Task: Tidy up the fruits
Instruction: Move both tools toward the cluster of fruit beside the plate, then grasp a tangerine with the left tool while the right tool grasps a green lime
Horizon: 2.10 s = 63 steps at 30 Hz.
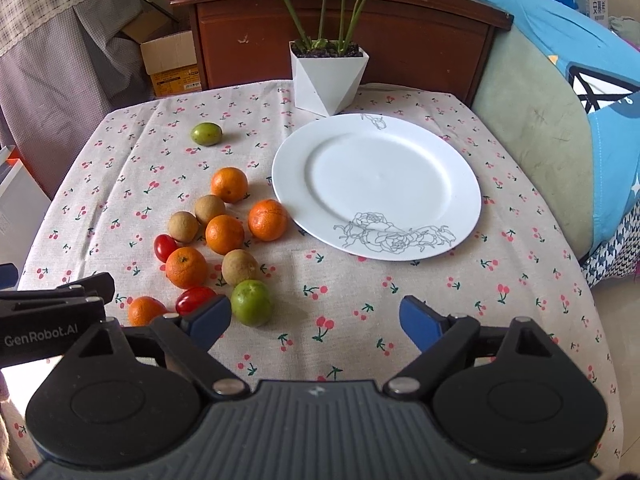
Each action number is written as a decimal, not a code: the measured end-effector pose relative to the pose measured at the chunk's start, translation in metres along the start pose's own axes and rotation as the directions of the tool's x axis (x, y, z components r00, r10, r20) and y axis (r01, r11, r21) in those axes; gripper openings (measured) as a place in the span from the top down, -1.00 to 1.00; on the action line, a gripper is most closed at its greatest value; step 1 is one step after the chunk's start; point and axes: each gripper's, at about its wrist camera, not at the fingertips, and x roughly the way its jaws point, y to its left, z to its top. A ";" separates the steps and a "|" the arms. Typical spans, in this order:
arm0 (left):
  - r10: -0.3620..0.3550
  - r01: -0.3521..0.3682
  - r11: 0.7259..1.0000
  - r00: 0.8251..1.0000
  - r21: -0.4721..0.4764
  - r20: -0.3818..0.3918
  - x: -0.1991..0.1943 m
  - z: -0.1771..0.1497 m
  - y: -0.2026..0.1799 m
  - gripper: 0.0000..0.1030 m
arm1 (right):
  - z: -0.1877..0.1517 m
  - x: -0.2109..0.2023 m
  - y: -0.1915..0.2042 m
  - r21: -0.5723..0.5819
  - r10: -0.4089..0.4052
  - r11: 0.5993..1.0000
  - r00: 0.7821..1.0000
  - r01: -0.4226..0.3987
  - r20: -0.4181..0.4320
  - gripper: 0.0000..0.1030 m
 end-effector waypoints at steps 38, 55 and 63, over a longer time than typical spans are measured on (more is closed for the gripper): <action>-0.053 0.054 0.995 0.998 -0.086 0.015 0.006 -0.009 0.046 -0.96 | -0.012 -0.001 -0.050 0.085 0.219 0.971 0.973 -0.225 0.066 0.02; -0.257 0.253 0.962 0.966 0.098 0.024 0.001 -0.028 0.008 -0.48 | -0.018 0.019 -0.024 0.019 0.340 0.940 0.938 -0.342 0.065 0.38; -0.323 0.314 0.936 0.946 0.157 0.035 0.007 -0.033 -0.009 -0.20 | -0.018 0.029 -0.022 0.033 0.336 0.940 0.940 -0.339 0.062 0.44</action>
